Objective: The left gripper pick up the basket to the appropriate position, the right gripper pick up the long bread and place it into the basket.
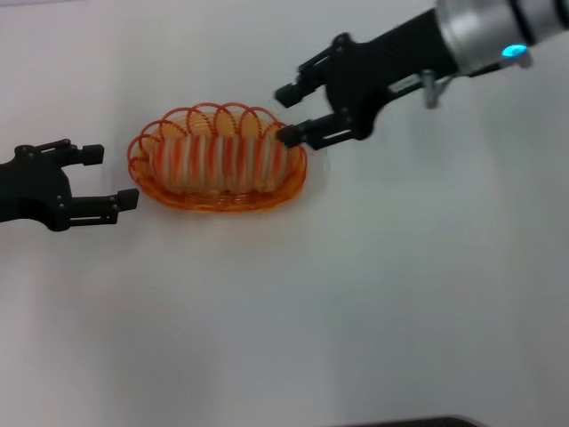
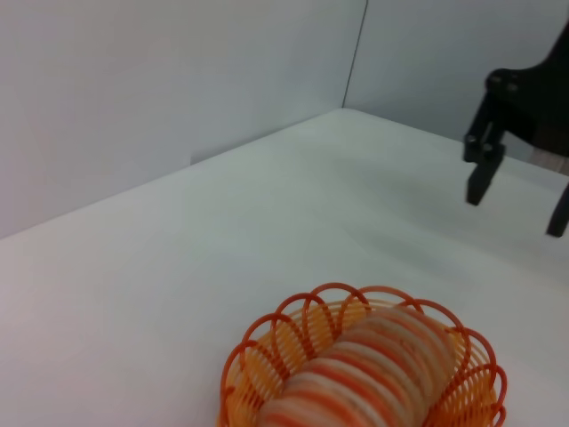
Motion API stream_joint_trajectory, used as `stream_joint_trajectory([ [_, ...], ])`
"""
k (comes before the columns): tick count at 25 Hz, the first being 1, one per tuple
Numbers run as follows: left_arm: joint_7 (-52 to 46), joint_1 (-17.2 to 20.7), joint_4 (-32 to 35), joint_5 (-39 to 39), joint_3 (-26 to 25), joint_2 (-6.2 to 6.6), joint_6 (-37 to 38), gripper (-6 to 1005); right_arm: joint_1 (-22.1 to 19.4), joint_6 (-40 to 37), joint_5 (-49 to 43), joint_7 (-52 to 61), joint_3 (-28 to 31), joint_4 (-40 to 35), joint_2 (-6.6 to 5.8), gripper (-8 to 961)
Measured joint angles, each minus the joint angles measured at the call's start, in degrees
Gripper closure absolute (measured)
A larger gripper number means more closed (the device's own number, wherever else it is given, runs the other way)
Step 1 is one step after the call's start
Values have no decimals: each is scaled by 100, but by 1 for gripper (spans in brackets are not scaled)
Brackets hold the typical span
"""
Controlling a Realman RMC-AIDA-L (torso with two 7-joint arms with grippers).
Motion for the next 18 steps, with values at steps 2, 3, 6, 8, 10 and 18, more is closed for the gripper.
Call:
stream_joint_trajectory([
  [2, -11, -10, -35, -48, -1, -5, -2, 122, -207, -201, 73, -168, 298, -2, -46, 438],
  [3, -13, -11, -45, -59, -2, -4, -2, 123, -308, -284, 98, -240, 417, -2, -66, 439],
  [6, -26, -20, -100, -128, -6, -2, -2, 123, -584, -457, 118, -368, 638, -4, -115, 440],
  [8, -52, -20, -124, -182, -10, 0, -2, 123, -759, -520, 121, -424, 747, -6, -148, 440],
  [10, -72, -20, -128, -187, -10, -6, -3, 123, -941, -609, 123, -514, 930, -5, -181, 441],
  [18, -78, -6, -226, -229, -162, -1, 40, 124, -1478, -1035, 124, -732, 1495, 1, -226, 443],
])
